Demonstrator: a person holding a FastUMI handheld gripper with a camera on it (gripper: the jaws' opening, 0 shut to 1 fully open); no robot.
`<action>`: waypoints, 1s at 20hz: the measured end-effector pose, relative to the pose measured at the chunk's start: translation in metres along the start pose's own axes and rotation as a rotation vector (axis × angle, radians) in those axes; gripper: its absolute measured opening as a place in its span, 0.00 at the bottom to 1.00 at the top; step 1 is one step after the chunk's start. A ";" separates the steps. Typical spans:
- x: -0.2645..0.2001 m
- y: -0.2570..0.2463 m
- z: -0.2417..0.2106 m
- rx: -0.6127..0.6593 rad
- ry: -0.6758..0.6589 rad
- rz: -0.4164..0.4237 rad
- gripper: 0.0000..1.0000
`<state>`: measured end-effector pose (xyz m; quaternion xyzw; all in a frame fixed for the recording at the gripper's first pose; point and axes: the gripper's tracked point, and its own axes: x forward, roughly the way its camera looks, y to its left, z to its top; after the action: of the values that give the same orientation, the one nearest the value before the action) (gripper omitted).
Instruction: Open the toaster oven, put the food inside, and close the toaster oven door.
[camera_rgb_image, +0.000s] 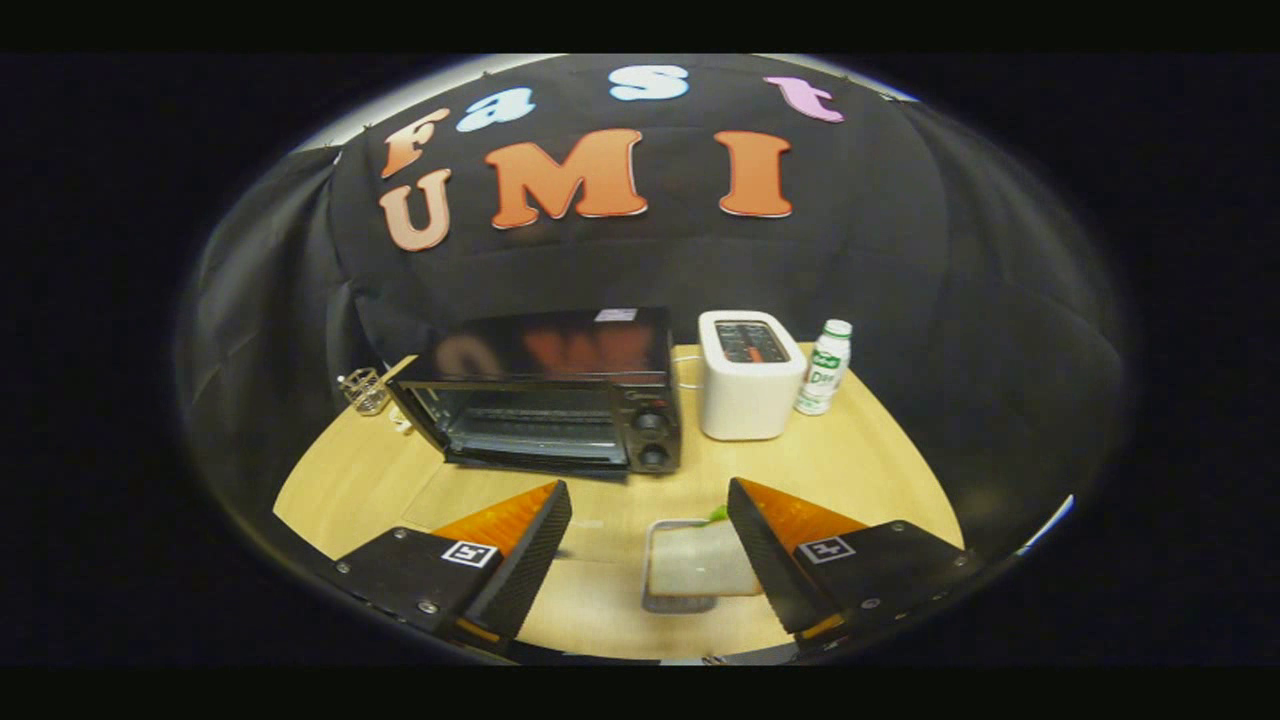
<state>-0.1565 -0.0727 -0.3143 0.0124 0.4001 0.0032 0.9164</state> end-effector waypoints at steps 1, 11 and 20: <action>-0.001 -0.017 -0.005 -0.009 0.013 -0.023 0.94; 0.049 -0.065 -0.116 0.107 0.320 0.088 0.95; 0.063 -0.047 -0.132 0.264 0.406 0.237 0.78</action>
<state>-0.2108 -0.1163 -0.4518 0.1777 0.5682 0.0606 0.8012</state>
